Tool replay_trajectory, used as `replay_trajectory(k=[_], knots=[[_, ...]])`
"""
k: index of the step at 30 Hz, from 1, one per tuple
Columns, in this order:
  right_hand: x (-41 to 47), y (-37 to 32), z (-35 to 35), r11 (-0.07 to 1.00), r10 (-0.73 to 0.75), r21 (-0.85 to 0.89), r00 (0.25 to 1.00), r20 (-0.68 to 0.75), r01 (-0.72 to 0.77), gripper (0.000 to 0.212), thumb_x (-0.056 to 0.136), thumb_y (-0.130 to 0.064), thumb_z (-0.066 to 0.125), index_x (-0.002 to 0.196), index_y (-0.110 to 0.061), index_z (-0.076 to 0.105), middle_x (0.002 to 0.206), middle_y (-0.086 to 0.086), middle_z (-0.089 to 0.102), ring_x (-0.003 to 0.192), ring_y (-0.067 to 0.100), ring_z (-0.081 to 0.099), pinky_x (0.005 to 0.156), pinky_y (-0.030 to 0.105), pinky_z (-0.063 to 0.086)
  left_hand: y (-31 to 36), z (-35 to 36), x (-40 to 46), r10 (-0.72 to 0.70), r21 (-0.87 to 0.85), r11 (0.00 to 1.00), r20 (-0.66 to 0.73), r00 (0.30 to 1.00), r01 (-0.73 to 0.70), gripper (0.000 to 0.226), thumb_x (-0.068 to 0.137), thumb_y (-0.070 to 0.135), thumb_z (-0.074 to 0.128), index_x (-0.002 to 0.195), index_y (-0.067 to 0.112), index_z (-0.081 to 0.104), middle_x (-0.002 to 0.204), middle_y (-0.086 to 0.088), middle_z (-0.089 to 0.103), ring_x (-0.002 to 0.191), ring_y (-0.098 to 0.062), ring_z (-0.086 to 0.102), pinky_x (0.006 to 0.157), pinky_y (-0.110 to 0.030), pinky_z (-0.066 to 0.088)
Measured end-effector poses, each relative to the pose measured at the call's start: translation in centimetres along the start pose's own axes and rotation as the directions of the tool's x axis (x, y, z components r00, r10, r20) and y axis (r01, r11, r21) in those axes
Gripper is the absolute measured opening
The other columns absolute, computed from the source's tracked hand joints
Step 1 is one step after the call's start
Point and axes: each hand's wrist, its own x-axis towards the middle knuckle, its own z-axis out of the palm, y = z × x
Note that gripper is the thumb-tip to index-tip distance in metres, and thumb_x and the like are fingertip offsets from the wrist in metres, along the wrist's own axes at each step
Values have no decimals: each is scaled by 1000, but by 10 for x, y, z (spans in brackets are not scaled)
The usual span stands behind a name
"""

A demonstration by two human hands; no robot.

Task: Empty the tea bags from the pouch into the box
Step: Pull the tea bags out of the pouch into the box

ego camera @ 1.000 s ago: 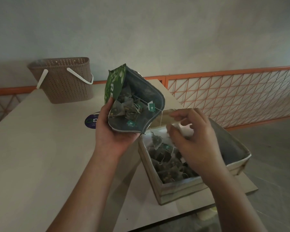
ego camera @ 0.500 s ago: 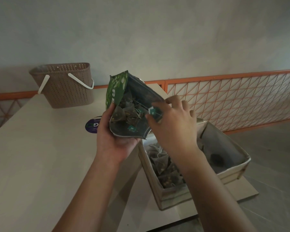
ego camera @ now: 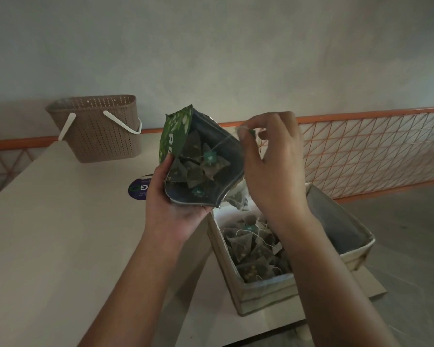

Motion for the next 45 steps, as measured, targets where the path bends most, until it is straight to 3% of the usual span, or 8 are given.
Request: replay_trajectory(k=[7,13,18,24,29,34,38,45], knots=[[0,5,-15,969,116,214,992,46,-123,6,100,-21,52,103,-17,54,98,-9,64,80,7,58,64,22,49,-1,0,2,-14,-27,1000,18,1000,14,57,95,52,52,145,25,55,148,-12,55,136,-37,51,108,-48,46],[-3,1,-27,834,75,551,994,-81,-18,2,103,-6,39,104,-8,40,95,20,64,78,16,62,66,20,46,-1,3,0,-5,-48,999,7,1000,5,54,95,51,54,143,25,58,143,-11,60,130,-35,56,97,-44,52],[-10,5,-28,773,194,624,979,-59,-115,11,104,-7,37,100,-17,40,71,-4,51,63,11,50,60,26,46,-2,5,-1,-14,-27,1000,-13,1000,14,56,96,52,53,145,26,55,144,-11,60,127,-34,58,96,-43,52],[-17,6,-31,789,208,590,978,8,-172,1,103,-12,43,105,-13,43,71,0,43,57,27,31,49,34,31,-2,7,-3,13,-10,1000,-61,998,-14,54,95,52,54,141,25,59,138,-10,65,116,-33,65,92,-42,55],[-24,17,-29,881,216,397,965,147,-257,9,98,-23,56,102,-16,57,65,15,50,54,26,44,50,36,40,-2,10,-6,8,-22,1000,-27,1000,-9,55,95,50,54,143,23,58,142,-10,62,119,-33,65,94,-44,56],[-35,42,-24,914,312,113,853,417,-389,6,96,-26,57,97,-28,63,88,-13,65,73,3,60,65,17,46,-1,9,-5,-29,-77,997,18,999,30,59,96,48,53,148,19,51,152,-11,51,139,-32,48,105,-48,49],[-39,48,-23,935,316,-3,829,462,-355,12,95,-20,58,99,-28,67,102,-21,54,90,-2,54,75,7,42,0,6,-4,-47,-83,995,12,999,48,62,95,48,55,149,19,51,154,-12,48,141,-34,46,110,-48,44],[-42,31,-18,900,332,49,756,563,-432,30,95,-12,47,113,-23,68,105,-16,65,88,0,60,72,10,45,-1,9,-5,-24,-50,998,-7,1000,24,61,95,50,53,147,18,53,144,-9,58,111,-30,65,84,-39,60]])
